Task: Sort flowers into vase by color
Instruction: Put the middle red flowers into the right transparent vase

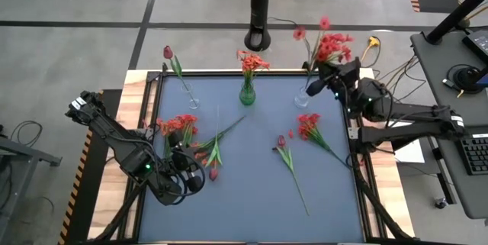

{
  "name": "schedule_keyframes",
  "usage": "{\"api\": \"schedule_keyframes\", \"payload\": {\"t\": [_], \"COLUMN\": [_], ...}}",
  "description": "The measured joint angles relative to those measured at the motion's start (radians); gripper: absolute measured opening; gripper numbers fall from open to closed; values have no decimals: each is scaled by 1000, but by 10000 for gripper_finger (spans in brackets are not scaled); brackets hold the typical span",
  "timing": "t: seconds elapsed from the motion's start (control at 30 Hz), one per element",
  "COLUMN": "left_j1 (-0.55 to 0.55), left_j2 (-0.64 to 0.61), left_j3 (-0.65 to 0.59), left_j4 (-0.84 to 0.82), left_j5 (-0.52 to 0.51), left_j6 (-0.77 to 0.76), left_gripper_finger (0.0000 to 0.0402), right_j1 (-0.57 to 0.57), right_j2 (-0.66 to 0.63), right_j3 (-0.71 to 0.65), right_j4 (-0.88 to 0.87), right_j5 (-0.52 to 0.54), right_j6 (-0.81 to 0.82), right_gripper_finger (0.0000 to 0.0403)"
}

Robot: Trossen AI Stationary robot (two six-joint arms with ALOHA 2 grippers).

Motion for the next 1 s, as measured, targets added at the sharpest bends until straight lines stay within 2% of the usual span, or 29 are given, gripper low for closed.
{"api": "schedule_keyframes", "payload": {"t": [0.4,1.0], "left_j1": [0,0], "left_j2": [0,0], "left_j3": [0,0], "left_j4": [0,-4], "left_j5": [1,3], "left_j6": [1,8], "left_gripper_finger": [41,41], "right_j1": [-121,-147], "right_j2": [42,78], "right_j3": [-4,-7], "right_j4": [-1,3], "right_j5": [-27,-44], "right_j6": [23,59], "right_gripper_finger": [22,22]}}
